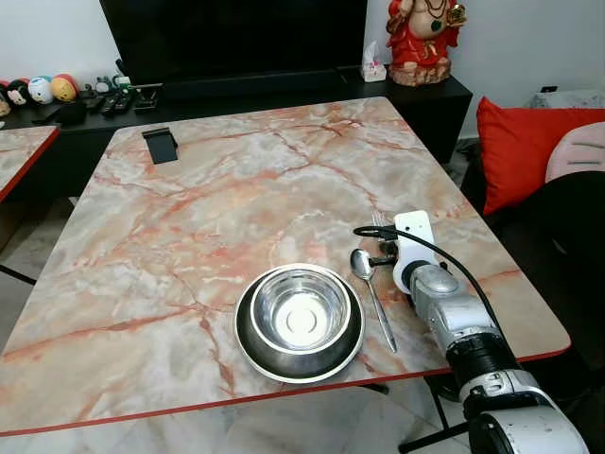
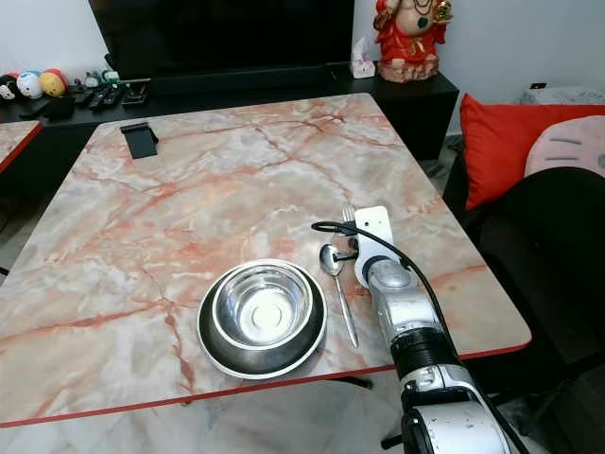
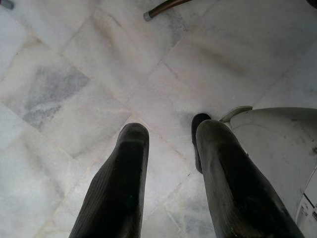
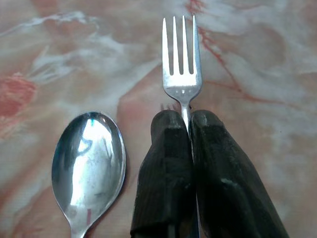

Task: Setting the table

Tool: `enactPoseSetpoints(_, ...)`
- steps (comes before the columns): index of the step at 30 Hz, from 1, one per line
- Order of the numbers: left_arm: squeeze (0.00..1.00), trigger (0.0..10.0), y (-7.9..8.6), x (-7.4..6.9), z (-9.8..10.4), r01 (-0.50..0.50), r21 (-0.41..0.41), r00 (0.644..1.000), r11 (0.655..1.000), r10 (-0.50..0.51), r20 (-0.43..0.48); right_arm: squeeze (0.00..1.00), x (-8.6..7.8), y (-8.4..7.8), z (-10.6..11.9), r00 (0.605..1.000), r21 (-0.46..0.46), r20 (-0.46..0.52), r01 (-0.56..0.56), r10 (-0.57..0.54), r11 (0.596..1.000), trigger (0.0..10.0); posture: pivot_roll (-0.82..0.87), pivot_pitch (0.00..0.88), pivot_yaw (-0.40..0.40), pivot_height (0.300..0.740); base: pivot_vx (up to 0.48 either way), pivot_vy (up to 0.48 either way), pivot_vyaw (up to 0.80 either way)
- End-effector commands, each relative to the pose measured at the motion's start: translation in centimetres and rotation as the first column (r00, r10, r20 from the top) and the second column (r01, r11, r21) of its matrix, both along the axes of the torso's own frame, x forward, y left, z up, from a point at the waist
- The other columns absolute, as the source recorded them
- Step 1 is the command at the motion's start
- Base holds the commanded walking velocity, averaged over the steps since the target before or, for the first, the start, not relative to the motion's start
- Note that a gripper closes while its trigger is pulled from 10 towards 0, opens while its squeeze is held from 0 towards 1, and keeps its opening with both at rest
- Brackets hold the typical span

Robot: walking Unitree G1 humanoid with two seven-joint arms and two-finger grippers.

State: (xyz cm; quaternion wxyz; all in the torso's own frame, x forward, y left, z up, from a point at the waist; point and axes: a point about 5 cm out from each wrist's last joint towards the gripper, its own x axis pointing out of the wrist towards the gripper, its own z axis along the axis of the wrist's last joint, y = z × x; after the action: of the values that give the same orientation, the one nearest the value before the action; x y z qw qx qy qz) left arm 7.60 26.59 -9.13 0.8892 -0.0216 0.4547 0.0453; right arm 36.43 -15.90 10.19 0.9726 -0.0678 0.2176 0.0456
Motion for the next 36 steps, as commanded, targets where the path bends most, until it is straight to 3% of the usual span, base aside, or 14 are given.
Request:
enactPoseSetpoints(1, 0.0, 10.0, 0.5, -0.7, 0.0, 0.0, 0.014, 1.0, 1.0, 0.0, -0.028, 0.0, -0.2, 0.0, -0.4, 1.0, -0.009, -0.008, -0.004, 0.004, 1.0, 10.0, -0.1, 0.0, 0.085, 0.74, 0.0, 0.0, 0.0)
enactPoseSetpoints(13, 0.0, 10.0, 0.5, -0.6, 0.0, 0.001, 0.014, 1.0, 1.0, 0.0, -0.028, 0.0, -1.2, -0.4, -1.5, 0.999, -0.006, -0.045, 0.02, -0.02, 1.0, 10.0, -0.1, 0.0, 0.086, 0.74, 0.0, 0.0, 0.0)
enactPoseSetpoints(35, 0.0, 10.0, 0.5, -0.6, 0.0, -0.006, 0.013, 1.0, 1.0, 0.006, -0.026, 0.0, -1.2, -0.1, -1.4, 0.999, 0.009, -0.045, 0.017, -0.017, 1.0, 10.0, -0.09, 0.0, 0.085, 0.74, 0.0, 0.0, 0.0)
enactPoseSetpoints(36, 0.0, 10.0, 0.5, -0.6, 0.0, -0.006, 0.013, 1.0, 1.0, 0.006, -0.025, 0.07, -1.1, -0.1, -1.4, 0.999, 0.009, -0.045, 0.017, -0.016, 1.0, 10.0, -0.09, 0.0, 0.085, 0.74, 0.0, 0.0, 0.0)
